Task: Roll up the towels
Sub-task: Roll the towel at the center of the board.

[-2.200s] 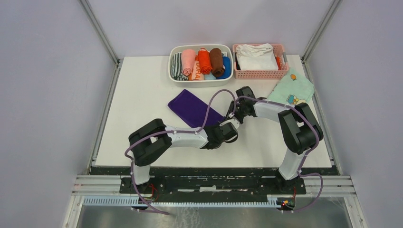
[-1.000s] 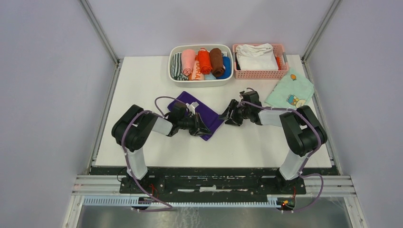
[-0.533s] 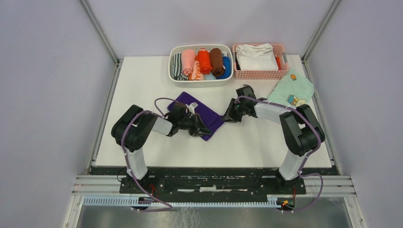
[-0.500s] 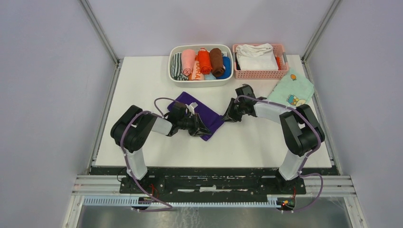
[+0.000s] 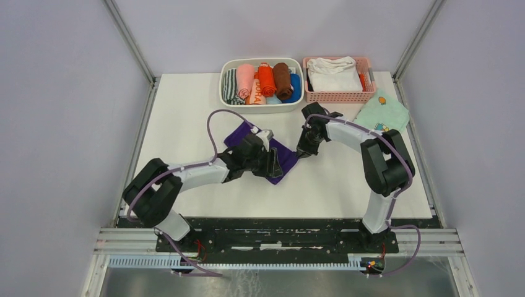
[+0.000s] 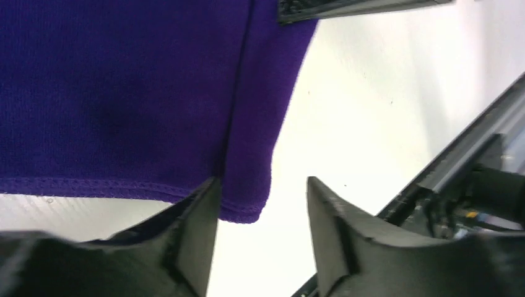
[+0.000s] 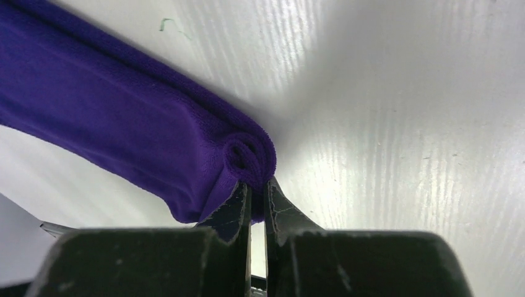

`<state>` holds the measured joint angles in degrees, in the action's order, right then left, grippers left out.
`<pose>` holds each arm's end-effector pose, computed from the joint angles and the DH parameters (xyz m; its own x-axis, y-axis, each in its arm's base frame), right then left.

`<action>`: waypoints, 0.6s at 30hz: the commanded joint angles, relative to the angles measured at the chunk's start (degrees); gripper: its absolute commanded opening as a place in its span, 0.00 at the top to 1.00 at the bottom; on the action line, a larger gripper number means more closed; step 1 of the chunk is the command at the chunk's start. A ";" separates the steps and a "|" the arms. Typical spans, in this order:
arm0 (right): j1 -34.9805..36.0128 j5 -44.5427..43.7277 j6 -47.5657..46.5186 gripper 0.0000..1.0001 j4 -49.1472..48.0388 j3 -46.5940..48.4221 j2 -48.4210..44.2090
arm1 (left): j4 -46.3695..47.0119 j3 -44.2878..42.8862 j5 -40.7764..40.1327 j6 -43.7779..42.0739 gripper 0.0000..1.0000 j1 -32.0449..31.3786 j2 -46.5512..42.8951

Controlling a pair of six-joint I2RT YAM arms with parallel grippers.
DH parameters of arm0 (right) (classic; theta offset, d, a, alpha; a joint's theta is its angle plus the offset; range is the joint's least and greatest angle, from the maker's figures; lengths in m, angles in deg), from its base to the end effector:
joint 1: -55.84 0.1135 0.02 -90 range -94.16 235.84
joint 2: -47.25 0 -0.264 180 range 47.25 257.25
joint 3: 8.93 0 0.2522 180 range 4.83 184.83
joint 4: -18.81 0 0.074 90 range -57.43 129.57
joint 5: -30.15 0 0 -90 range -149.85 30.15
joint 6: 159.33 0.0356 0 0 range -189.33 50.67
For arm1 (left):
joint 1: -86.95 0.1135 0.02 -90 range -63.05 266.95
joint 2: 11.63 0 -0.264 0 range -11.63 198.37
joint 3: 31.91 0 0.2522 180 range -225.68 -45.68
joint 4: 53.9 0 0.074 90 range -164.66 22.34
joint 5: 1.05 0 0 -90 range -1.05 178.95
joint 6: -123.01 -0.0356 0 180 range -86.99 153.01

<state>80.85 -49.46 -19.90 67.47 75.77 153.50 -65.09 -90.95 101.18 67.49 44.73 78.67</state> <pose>0.3284 0.1603 0.1717 -0.9125 0.3988 -0.0913 0.3413 0.8651 0.3676 0.2299 -0.2188 0.1732 -0.8494 0.0236 -0.5273 0.3538 0.7668 -0.5356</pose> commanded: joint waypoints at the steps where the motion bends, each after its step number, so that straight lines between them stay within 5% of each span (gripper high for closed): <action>1: -0.16 -2.13 -0.07 0.97 4.90 2.79 1.31 | -3.34 -3.11 -22.08 -11.00 0.36 -9.48 -4.44; 11: -0.17 -2.57 0.41 0.97 7.09 4.34 1.67 | -3.47 -9.80 -39.24 -20.82 0.29 -20.12 6.26; 18: -0.15 -2.70 0.49 0.96 6.48 3.95 1.22 | -5.63 -13.74 -47.97 -26.18 0.37 -24.35 13.66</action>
<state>80.85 -50.94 -19.68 73.74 78.11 155.21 -70.01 -101.14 61.67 47.60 22.40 89.84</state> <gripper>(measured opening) 0.105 0.668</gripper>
